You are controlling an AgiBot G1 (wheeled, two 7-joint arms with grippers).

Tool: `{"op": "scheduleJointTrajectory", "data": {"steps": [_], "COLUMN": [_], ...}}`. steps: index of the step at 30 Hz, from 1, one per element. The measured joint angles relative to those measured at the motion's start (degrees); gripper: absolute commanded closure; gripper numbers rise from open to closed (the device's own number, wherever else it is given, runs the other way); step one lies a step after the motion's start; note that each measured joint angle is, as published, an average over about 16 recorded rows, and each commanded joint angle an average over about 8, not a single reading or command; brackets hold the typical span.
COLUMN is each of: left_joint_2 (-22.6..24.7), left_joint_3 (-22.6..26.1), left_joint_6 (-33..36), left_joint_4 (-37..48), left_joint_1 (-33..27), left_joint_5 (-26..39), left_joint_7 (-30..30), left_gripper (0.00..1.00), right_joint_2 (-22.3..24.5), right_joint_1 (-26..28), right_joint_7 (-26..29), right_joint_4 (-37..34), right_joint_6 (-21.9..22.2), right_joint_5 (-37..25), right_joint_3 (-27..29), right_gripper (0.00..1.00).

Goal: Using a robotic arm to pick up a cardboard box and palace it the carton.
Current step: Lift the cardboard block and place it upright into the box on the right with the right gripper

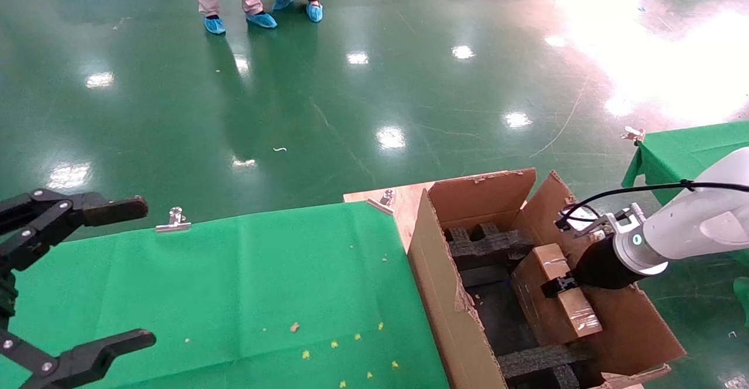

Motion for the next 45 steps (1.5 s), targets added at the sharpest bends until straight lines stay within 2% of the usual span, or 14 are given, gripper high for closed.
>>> {"op": "scheduleJointTrajectory", "data": {"steps": [20, 30, 37, 45], "left_joint_2": [0.0, 0.0, 0.0, 0.0], "left_joint_3": [0.1, 0.1, 0.1, 0.1], "left_joint_6": [0.0, 0.0, 0.0, 0.0], "left_joint_4": [0.0, 0.0, 0.0, 0.0], "left_joint_1": [0.0, 0.0, 0.0, 0.0], "left_joint_5": [0.0, -0.1, -0.1, -0.1], "left_joint_7": [0.0, 0.1, 0.1, 0.1], "left_gripper": [0.0, 0.0, 0.0, 0.0], "right_joint_2": [0.0, 0.2, 1.9, 6.5], "right_joint_1": [1.5, 6.1, 12.3, 18.1], "right_joint_7": [-0.4, -2.9, -8.3, -15.8], "right_joint_4": [0.2, 1.4, 6.7, 19.0], "right_joint_6": [-0.2, 1.7, 4.7, 8.0], "right_joint_5": [-0.4, -0.2, 1.5, 5.7], "right_joint_3": [-0.1, 0.6, 3.1, 7.8], "right_gripper": [0.0, 0.0, 0.0, 0.0]}}
